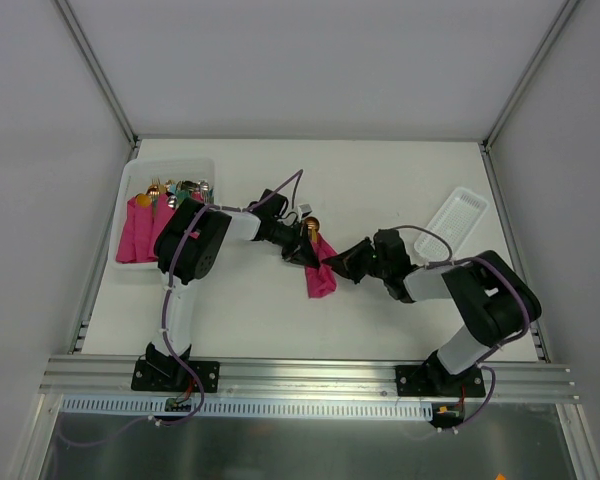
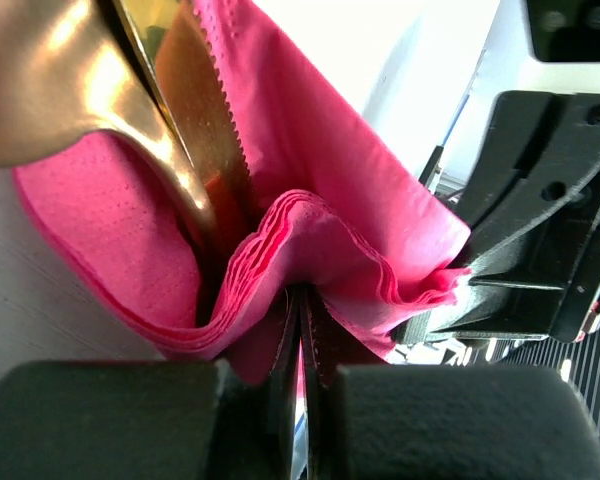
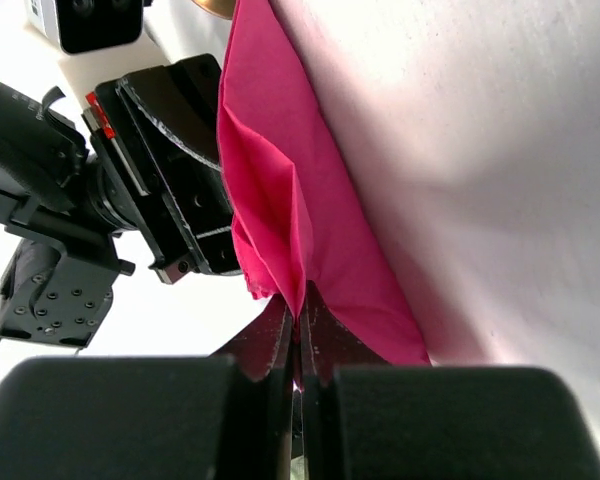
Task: Place the utensils on the paper napkin and roll it up
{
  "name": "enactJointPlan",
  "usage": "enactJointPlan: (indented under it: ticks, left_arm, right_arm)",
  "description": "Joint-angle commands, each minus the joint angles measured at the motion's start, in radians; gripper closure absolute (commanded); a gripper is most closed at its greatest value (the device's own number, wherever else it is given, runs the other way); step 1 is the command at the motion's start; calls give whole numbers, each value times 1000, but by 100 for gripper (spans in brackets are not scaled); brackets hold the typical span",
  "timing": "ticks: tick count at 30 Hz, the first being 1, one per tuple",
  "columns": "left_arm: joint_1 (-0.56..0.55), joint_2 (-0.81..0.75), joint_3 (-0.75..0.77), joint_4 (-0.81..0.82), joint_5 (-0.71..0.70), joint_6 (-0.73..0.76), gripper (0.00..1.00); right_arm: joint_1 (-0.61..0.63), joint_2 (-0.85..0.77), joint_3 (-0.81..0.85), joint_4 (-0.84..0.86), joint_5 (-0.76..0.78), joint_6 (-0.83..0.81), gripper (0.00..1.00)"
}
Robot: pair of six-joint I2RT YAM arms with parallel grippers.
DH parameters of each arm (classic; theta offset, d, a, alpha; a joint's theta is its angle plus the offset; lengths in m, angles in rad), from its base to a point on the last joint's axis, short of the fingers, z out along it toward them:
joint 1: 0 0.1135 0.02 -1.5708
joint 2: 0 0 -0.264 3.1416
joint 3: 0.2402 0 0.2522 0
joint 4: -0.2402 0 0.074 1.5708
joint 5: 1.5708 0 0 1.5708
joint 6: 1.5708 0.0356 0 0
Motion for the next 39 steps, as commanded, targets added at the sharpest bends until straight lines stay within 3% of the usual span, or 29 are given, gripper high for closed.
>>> enactJointPlan:
  ticks: [1, 20, 39]
  left_arm:
    - [2, 52, 5, -45, -143, 72, 100]
    - [0, 44, 27, -48, -134, 62, 100]
    - [-3, -131, -9, -48, -48, 95, 99]
  right_arm:
    - [11, -95, 64, -96, -12, -87, 100]
    - [55, 24, 83, -129, 4, -72, 100]
    - [55, 93, 25, -132, 40, -65, 100]
